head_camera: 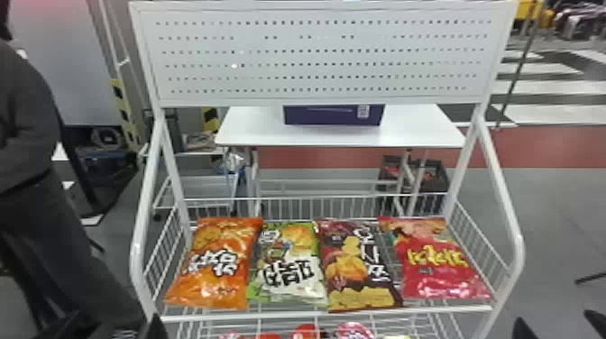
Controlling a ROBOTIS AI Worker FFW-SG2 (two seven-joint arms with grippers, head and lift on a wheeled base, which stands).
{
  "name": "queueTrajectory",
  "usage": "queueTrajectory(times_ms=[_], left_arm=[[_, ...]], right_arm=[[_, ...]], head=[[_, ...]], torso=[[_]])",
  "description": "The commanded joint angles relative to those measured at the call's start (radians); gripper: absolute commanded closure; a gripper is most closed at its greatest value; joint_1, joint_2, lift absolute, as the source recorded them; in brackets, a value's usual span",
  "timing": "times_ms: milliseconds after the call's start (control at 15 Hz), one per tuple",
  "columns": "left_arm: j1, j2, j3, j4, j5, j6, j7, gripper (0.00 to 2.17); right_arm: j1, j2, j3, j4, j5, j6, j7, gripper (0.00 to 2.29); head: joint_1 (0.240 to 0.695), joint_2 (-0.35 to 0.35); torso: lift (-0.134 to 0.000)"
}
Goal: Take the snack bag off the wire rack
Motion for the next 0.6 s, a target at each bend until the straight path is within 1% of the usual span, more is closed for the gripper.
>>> queueTrajectory(times_ms=[0, 533], left_arm=[[0.0, 0.002, 0.0, -0.003, 0.0, -0.001, 0.0, 0.15], [-0.001, 0.003, 0.0, -0.005, 0.0, -0.001, 0.0, 0.15]], right_arm=[[0.0, -0.001, -0.001, -0.001, 0.0, 0.0, 0.0, 0.09], [0.003, -0.007, -0.002, -0.018, -0.004, 0.006, -0.002, 0.09]], head=[[0.499, 0.0], [0.499, 0.0]], torso=[[0.0], [0.0]])
